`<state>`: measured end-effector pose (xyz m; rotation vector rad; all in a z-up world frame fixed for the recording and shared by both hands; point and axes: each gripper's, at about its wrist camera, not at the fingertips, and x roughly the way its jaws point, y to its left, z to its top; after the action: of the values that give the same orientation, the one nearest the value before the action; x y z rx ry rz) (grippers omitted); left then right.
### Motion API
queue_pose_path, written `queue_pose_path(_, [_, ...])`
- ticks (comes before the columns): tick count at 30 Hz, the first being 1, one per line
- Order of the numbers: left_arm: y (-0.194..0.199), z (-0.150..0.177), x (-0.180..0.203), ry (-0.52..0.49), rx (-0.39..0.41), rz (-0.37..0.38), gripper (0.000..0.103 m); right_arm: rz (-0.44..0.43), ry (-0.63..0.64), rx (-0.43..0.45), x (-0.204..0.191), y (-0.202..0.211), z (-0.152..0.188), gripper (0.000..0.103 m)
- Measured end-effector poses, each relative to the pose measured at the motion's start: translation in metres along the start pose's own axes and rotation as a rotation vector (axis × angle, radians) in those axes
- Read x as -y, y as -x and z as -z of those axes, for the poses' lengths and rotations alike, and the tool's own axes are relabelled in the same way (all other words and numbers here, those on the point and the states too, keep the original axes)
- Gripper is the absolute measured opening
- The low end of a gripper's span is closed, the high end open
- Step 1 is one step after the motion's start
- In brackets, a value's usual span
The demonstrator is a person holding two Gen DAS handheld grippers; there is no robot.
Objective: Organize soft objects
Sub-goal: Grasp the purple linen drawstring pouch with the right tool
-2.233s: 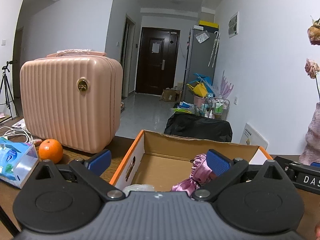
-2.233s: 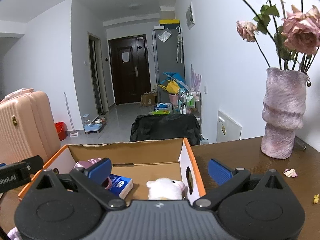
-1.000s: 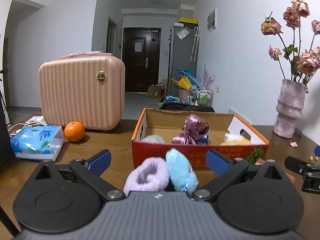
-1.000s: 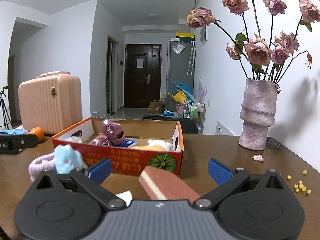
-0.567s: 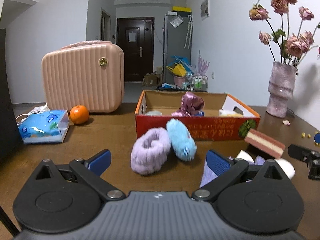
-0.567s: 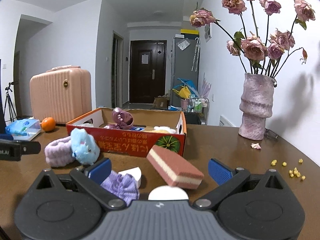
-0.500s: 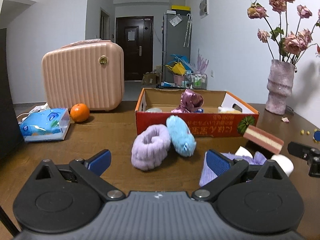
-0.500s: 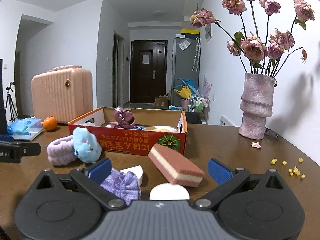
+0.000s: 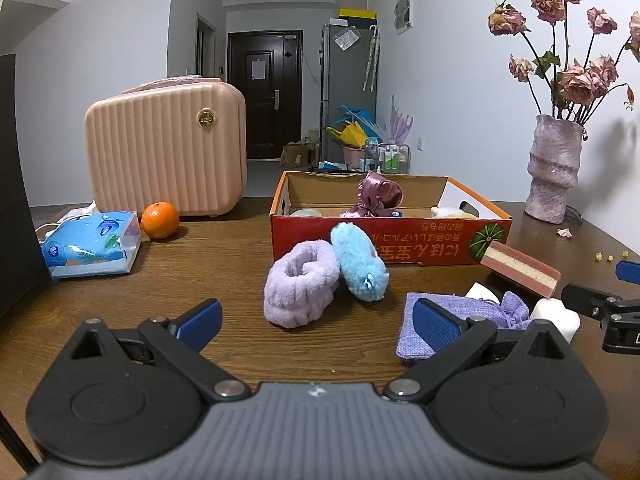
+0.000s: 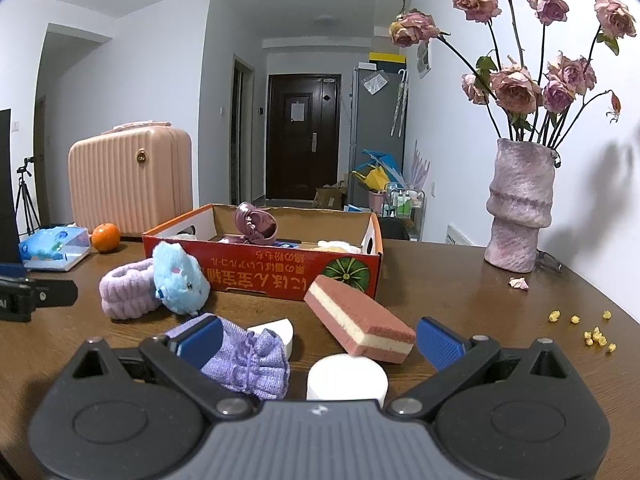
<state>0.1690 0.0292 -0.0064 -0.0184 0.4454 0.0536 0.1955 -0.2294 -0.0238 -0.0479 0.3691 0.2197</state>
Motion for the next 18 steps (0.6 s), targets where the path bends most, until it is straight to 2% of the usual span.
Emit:
queue_pose_path(10, [0.001,0.0,0.0,-0.003,0.001,0.002,0.103,-0.016,0.011,-0.007,-0.005,-0.005,0.002,0.103])
queue_pose_path(18, [0.0,0.001,-0.005,-0.017,0.006,-0.017,0.103,-0.1,0.055,-0.053,-0.035,-0.028,0.003,0.103])
